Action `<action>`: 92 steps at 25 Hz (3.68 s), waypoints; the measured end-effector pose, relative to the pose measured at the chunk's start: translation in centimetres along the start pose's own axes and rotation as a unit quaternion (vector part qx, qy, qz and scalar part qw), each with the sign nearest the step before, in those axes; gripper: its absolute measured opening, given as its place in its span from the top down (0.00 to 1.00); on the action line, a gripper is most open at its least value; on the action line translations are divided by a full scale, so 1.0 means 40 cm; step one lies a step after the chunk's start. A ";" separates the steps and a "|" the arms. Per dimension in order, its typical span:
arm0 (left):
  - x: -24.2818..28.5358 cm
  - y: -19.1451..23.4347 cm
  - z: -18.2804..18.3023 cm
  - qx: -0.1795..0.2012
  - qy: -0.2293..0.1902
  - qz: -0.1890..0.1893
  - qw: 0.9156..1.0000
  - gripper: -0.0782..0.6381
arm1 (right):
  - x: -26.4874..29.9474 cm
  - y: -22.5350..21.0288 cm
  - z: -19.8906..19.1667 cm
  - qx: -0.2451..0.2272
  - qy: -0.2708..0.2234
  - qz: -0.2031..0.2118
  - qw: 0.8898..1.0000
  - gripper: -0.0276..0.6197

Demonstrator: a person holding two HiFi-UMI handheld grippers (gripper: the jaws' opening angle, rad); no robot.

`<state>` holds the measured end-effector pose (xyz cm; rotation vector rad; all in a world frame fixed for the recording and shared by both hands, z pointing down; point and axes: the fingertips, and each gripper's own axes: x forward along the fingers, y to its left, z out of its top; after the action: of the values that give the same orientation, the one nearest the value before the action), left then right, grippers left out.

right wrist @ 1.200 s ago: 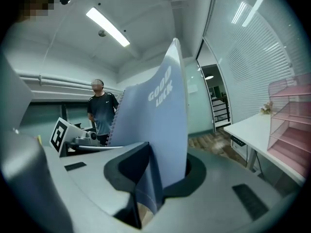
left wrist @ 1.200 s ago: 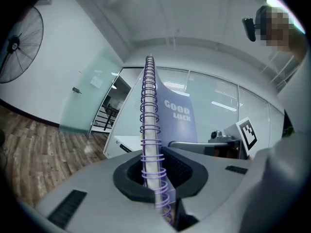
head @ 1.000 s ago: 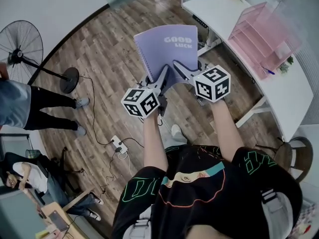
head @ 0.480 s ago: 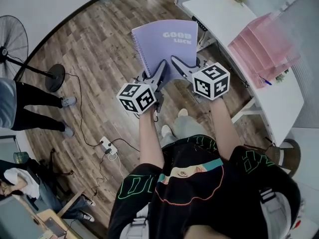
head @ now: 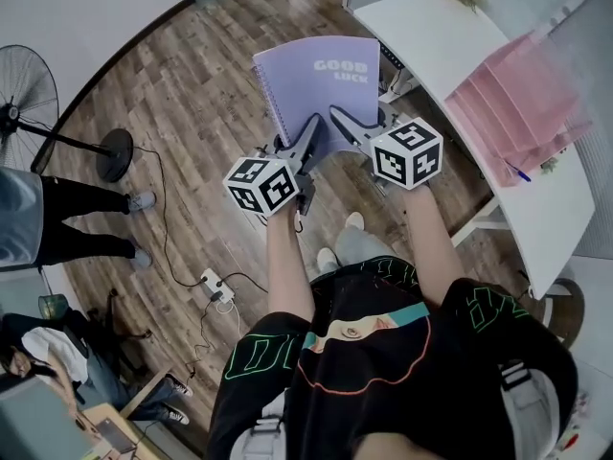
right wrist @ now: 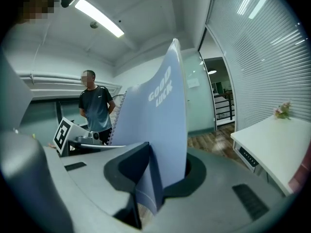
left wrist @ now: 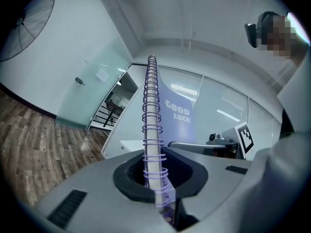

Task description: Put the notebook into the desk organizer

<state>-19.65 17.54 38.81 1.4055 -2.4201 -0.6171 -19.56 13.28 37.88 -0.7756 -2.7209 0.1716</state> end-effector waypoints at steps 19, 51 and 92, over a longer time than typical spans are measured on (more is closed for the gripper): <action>0.410 -0.066 -0.105 -0.001 0.131 -0.056 0.990 0.84 | -0.121 -0.412 -0.044 0.124 -0.028 -0.065 0.990 0.84; 0.561 -0.254 -0.549 -0.084 0.453 -0.368 0.808 0.85 | -0.456 -0.536 -0.429 0.360 -0.082 -0.360 0.857 0.83; 0.764 -0.427 -0.631 -0.232 0.525 -0.354 0.739 0.85 | -0.716 -0.487 -0.384 0.101 0.144 -0.423 0.889 0.68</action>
<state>-10.72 -22.18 53.13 1.7193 -0.7589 -0.3387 -1.14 -17.96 48.86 0.4396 -2.4379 0.1186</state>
